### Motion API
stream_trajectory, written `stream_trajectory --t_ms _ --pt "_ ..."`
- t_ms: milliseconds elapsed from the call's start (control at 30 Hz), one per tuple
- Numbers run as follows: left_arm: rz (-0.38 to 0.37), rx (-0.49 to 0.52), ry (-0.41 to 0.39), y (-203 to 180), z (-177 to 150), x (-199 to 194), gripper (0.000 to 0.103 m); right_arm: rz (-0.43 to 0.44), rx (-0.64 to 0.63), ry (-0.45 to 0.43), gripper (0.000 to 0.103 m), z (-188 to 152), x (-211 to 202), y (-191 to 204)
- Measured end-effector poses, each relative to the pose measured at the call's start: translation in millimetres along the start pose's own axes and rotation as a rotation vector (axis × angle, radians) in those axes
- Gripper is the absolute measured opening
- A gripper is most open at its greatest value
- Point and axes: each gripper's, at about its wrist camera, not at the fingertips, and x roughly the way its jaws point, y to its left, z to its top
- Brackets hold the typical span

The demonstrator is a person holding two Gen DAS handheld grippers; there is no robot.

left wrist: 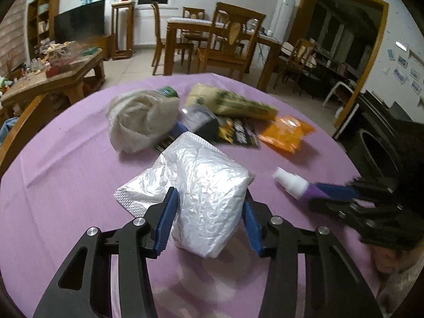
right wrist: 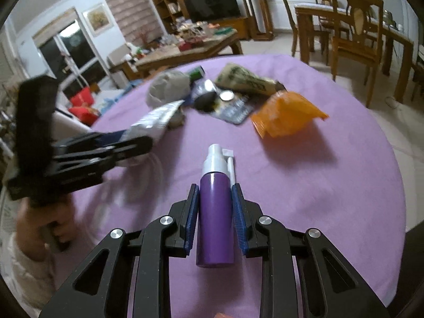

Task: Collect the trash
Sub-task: 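Grasp the foil package with the left tool while the right tool grasps the purple spray bottle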

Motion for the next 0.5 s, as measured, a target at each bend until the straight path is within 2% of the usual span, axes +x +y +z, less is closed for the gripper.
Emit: stream_trajectory --t_ms 100,167,200,300,400,500 --pt "-0.007 0.056 0.031 -15 -12 -7 0.048 -0.010 -0.040 0.013 0.026 -4 -1 6" --pt "-0.022 0.076 0.043 -19 -15 -13 0.053 -0.035 -0.074 0.019 0.027 -5 -4 10" --pt "-0.023 0.082 0.036 -19 -15 -17 0.057 -0.048 -0.082 0.026 0.030 -5 -3 11" --pt "0.026 0.099 -0.018 -18 -11 -25 0.090 -0.022 -0.071 0.047 0.044 -6 4 8" --pt "0.032 0.121 -0.002 -18 -5 -17 0.092 -0.019 -0.067 0.046 0.044 -6 8 11" --pt "0.063 0.170 0.065 -23 0 6 0.092 -0.048 -0.083 0.047 0.040 -5 9 12"
